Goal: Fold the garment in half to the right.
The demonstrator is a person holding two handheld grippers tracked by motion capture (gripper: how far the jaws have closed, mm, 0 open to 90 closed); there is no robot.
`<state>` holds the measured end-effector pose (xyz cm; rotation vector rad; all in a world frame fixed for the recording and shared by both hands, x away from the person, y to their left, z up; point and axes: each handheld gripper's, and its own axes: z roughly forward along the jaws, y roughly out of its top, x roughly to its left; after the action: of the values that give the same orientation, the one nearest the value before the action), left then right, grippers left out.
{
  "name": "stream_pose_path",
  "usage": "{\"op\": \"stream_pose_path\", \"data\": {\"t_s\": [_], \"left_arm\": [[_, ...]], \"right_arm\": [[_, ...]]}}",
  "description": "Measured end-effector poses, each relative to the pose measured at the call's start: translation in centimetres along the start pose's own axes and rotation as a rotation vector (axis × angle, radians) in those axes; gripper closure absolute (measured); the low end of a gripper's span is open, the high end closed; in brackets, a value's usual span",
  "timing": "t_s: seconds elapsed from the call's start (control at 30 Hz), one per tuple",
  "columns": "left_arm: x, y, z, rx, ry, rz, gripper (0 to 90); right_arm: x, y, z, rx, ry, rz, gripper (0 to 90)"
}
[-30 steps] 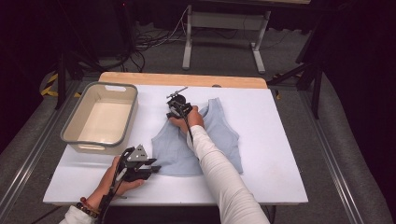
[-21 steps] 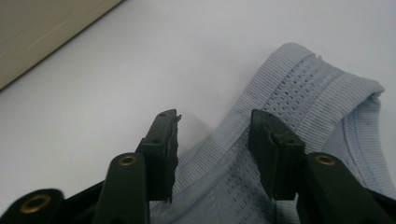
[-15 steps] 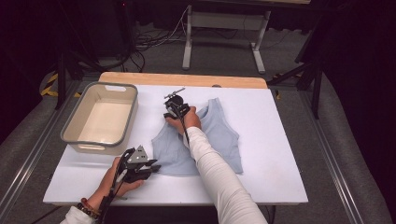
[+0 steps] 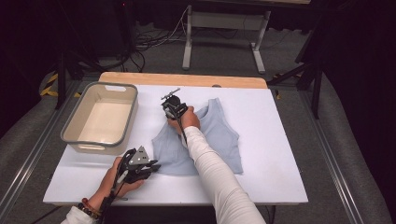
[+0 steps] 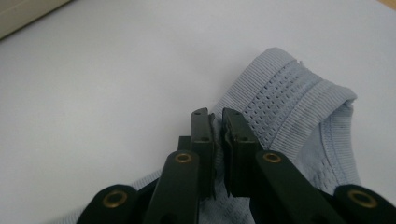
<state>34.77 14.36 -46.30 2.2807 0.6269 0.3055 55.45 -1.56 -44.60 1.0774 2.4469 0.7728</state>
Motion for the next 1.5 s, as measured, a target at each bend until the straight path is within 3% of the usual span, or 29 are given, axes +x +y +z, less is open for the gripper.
{"op": "stream_pose_path", "data": {"t_s": [0.17, 0.37, 0.57, 0.7, 0.87, 1.17, 1.5], "left_arm": [[0.1, 0.0, -0.3, 0.005, 0.007, 0.011, 78.8], [0.4, -0.4, -1.0, -0.003, 0.023, 0.011, 78.8], [0.3, -0.6, -1.7, 0.011, 0.04, 0.038, 78.7], [0.3, -0.7, -1.8, 0.005, 0.04, 0.035, 78.4], [0.5, -0.8, -1.9, -0.008, 0.045, 0.031, 78.2], [0.4, -0.7, -2.0, 0.007, 0.057, 0.054, 78.7], [0.5, -0.6, -2.7, -0.018, 0.063, 0.051, 78.6]], "right_arm": [[0.1, 0.3, -0.1, 0.003, 0.013, -0.022, 85.7], [0.2, 0.7, -1.3, -0.077, 0.042, -0.006, 85.8], [0.7, 1.1, -2.2, -0.113, 0.045, -0.021, 85.8], [1.0, 1.1, -2.4, -0.129, 0.049, -0.025, 85.8], [0.9, 1.0, -2.6, -0.159, 0.048, -0.006, 85.8], [0.9, 0.7, -3.3, -0.199, 0.049, -0.026, 85.8], [0.7, 0.8, -4.3, -0.249, 0.06, -0.019, 85.8]]}}
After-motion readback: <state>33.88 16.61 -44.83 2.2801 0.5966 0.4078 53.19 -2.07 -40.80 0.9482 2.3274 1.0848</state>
